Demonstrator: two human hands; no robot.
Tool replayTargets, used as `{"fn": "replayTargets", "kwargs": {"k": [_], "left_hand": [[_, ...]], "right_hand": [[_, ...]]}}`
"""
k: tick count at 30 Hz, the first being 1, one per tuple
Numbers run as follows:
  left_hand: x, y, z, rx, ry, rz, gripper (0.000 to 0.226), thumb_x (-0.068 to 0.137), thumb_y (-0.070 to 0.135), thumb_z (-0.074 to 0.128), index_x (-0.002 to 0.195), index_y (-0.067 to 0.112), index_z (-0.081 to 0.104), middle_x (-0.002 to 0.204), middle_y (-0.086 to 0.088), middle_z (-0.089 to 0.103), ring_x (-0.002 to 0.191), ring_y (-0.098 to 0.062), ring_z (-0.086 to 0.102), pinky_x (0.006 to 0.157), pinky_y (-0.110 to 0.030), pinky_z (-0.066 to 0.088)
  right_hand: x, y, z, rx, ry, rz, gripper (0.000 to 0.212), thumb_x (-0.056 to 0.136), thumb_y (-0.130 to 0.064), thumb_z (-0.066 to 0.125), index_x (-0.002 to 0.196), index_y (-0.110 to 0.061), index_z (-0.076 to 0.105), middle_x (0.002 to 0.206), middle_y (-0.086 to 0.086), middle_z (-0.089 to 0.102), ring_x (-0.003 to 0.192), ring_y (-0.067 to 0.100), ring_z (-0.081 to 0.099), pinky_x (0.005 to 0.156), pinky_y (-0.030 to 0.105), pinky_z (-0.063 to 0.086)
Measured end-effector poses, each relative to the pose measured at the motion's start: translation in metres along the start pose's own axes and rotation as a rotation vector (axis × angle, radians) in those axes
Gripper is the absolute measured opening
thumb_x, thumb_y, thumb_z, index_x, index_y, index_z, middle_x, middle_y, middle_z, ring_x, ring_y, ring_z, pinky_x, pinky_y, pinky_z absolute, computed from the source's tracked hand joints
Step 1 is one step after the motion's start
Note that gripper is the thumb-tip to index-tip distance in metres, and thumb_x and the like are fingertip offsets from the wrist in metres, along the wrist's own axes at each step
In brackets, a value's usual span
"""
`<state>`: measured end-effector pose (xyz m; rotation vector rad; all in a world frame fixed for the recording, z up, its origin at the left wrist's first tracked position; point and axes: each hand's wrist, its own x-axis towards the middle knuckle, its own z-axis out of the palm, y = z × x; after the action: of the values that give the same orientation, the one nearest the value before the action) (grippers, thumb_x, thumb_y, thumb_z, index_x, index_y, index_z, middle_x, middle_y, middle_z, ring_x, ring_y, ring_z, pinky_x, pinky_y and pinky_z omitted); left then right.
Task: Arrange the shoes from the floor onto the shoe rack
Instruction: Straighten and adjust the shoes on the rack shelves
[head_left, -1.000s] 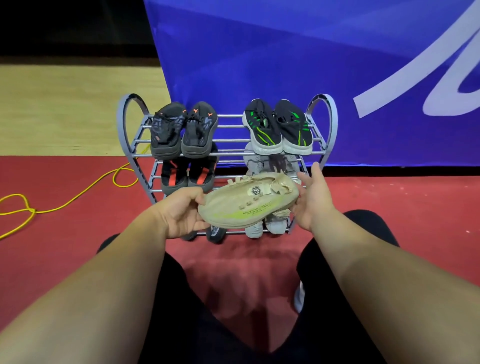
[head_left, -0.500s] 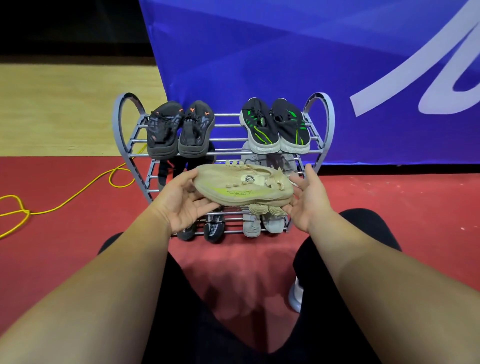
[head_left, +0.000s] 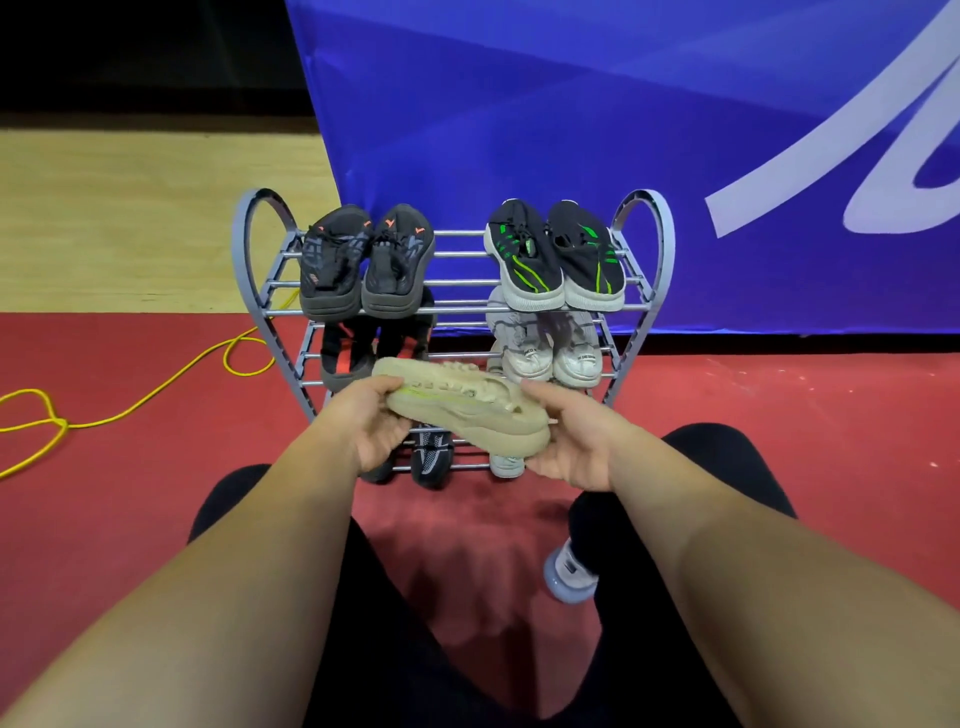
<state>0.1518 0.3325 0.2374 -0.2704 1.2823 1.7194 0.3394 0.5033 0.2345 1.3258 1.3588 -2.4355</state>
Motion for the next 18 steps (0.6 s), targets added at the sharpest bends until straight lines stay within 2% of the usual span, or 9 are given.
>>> {"fn": "replayTargets", "kwargs": {"k": [3,4,7,10,14,16,18], "left_hand": [[0.008,-0.015,-0.003,0.134,0.085,-0.014,0.013,0.097,0.003,0.056,0.107,0.002,0.065,0.092,-0.013,0.071,0.075,-0.021,0.071,0.058,-0.029,0.060],[0.008,-0.021,-0.005,0.189,0.101,-0.036,0.011,0.097,0.003,0.056,0.102,0.003,0.065,0.091,-0.014,0.070,0.074,-0.022,0.071,0.057,-0.031,0.060],[0.004,-0.033,-0.016,0.287,0.109,-0.166,0.014,0.098,0.008,0.055,0.107,0.001,0.065,0.090,-0.015,0.071,0.071,-0.025,0.072,0.057,-0.037,0.062],[0.005,-0.037,-0.030,0.350,0.072,-0.268,0.020,0.101,0.022,0.057,0.104,0.005,0.067,0.085,-0.012,0.073,0.077,-0.025,0.071,0.069,-0.041,0.063],[0.020,-0.041,-0.047,0.332,0.021,-0.338,0.043,0.095,0.041,0.067,0.118,0.004,0.063,0.109,-0.019,0.068,0.085,-0.028,0.071,0.069,-0.040,0.064],[0.029,-0.041,-0.054,0.336,-0.006,-0.359,0.040,0.093,0.040,0.068,0.115,0.007,0.065,0.107,-0.018,0.070,0.085,-0.027,0.072,0.078,-0.040,0.063],[0.038,-0.039,-0.062,0.334,0.011,-0.343,0.027,0.095,0.030,0.064,0.110,0.008,0.067,0.100,-0.014,0.072,0.082,-0.023,0.071,0.083,-0.036,0.061]], "right_hand": [[0.017,0.015,0.008,-0.181,-0.136,0.121,0.055,0.078,-0.034,0.084,0.126,-0.013,0.068,0.098,0.008,0.071,0.072,0.017,0.065,0.066,0.031,0.061],[0.022,0.020,0.013,-0.219,-0.167,0.156,0.054,0.081,-0.031,0.082,0.129,-0.011,0.066,0.099,0.010,0.071,0.072,0.017,0.067,0.068,0.031,0.061],[0.035,0.030,0.032,-0.279,-0.180,0.181,0.034,0.093,-0.024,0.072,0.125,-0.012,0.067,0.096,0.007,0.074,0.070,0.016,0.071,0.064,0.031,0.062],[0.055,0.035,0.049,-0.294,-0.117,0.156,0.028,0.094,-0.023,0.072,0.119,-0.011,0.069,0.088,0.006,0.074,0.064,0.015,0.070,0.061,0.032,0.061],[0.083,0.046,0.073,-0.266,-0.066,0.163,0.025,0.096,-0.023,0.071,0.115,-0.008,0.067,0.096,0.012,0.074,0.075,0.020,0.072,0.066,0.033,0.064],[0.102,0.054,0.085,-0.203,-0.055,0.148,0.023,0.096,-0.016,0.071,0.117,-0.007,0.067,0.102,0.014,0.077,0.078,0.023,0.076,0.060,0.034,0.064],[0.121,0.059,0.097,-0.203,-0.061,0.126,0.030,0.095,-0.012,0.071,0.124,-0.009,0.065,0.110,0.012,0.077,0.093,0.025,0.077,0.066,0.035,0.063]]}}
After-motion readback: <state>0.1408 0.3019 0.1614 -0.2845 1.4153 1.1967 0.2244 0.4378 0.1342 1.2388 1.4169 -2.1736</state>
